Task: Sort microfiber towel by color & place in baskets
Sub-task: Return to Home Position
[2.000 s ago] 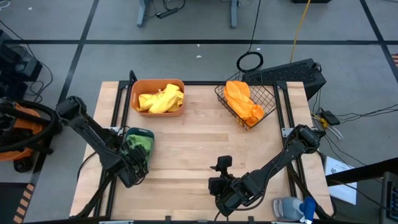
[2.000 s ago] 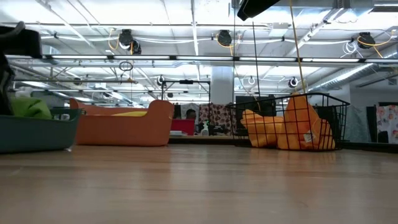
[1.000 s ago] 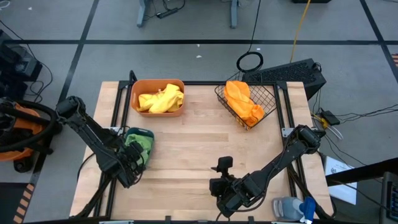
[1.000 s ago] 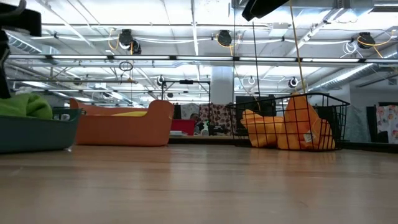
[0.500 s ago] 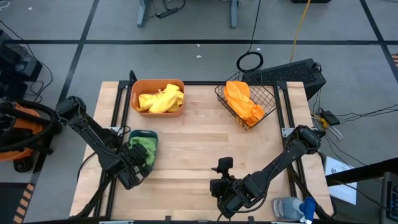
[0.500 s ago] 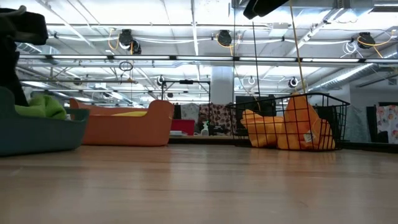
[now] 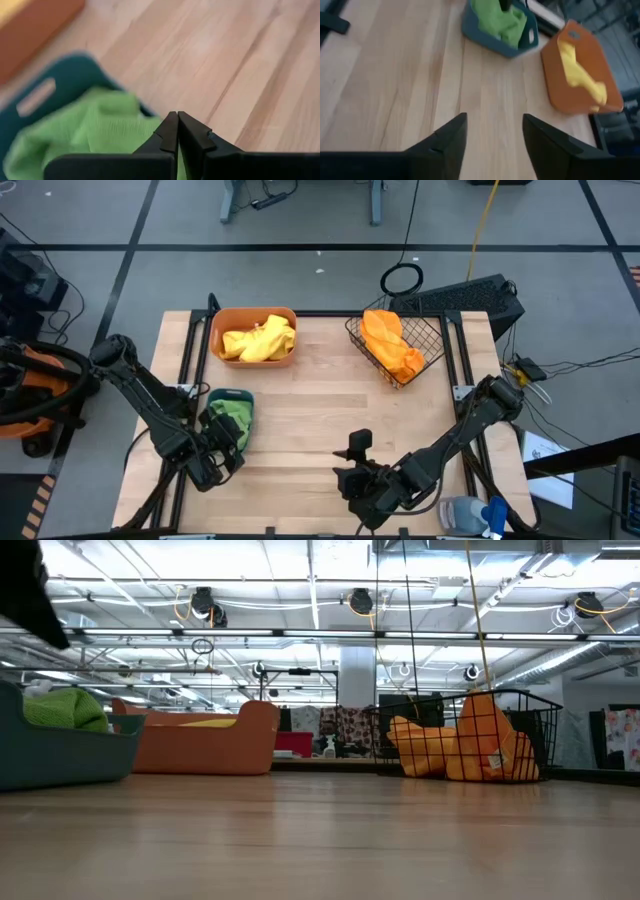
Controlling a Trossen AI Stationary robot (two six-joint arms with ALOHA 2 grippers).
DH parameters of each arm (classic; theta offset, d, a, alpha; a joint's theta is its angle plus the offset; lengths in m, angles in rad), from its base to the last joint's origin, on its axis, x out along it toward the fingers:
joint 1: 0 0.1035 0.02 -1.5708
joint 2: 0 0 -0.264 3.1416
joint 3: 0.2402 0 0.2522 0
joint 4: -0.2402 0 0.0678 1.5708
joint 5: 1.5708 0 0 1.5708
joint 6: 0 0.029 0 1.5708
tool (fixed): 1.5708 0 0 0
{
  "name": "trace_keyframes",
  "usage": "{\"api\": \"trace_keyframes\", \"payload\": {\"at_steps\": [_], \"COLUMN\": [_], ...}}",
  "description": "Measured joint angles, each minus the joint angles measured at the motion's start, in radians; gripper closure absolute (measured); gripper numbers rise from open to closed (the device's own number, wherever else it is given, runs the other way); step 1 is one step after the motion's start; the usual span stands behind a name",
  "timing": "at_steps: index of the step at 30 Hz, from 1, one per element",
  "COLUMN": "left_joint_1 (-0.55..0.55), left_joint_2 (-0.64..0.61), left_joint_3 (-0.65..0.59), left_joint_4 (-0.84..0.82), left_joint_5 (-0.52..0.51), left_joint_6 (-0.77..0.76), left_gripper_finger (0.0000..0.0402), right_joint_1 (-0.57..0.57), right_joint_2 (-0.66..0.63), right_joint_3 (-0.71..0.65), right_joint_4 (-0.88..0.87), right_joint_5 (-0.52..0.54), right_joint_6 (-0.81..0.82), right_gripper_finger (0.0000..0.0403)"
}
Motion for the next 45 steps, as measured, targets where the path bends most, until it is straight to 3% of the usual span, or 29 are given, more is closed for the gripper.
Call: {"api": "trace_keyframes", "payload": {"at_steps": [5, 9, 12, 15, 21, 31, 36, 45], "left_joint_1": [0.0, 0.002, 0.017, 0.045, 0.135, 0.301, 0.35, 0.381], "left_joint_2": [0.0, 0.0, 0.0, 0.0, 0.0, 0.0, 0.0, -0.052], "left_joint_3": [0.053, 0.048, 0.03, 0.008, -0.072, -0.261, -0.341, -0.434], "left_joint_4": [0.045, 0.258, 0.464, 0.664, 1.03, 1.364, 1.463, 1.518], "left_joint_5": [-0.157, -0.264, -0.284, -0.232, 0.01, 0.273, 0.289, 0.301], "left_joint_6": [0.304, 0.702, 0.965, 1.178, 1.484, 1.58, 1.576, 1.549], "left_gripper_finger": [0.0387, 0.0387, 0.0387, 0.0387, 0.0387, 0.0387, 0.0387, 0.0387], "right_joint_1": [0.007, 0.011, 0.012, 0.02, 0.019, 0.01, -0.011, -0.056], "right_joint_2": [-0.049, -0.104, -0.149, -0.214, -0.404, -0.67, -0.733, -0.787], "right_joint_3": [0.0, 0.0, -0.024, -0.106, -0.418, -0.968, -1.157, -1.349], "right_joint_4": [0.019, 0.015, 0.02, 0.053, 0.31, 0.929, 1.161, 1.354], "right_joint_5": [-0.004, -0.042, -0.081, -0.086, -0.164, -0.317, -0.35, -0.4], "right_joint_6": [-0.13, -0.181, -0.194, -0.193, -0.191, -0.288, -0.346, -0.362], "right_gripper_finger": [0.0277, 0.0333, 0.0372, 0.0397, 0.0393, 0.0402, 0.0402, 0.0402]}}
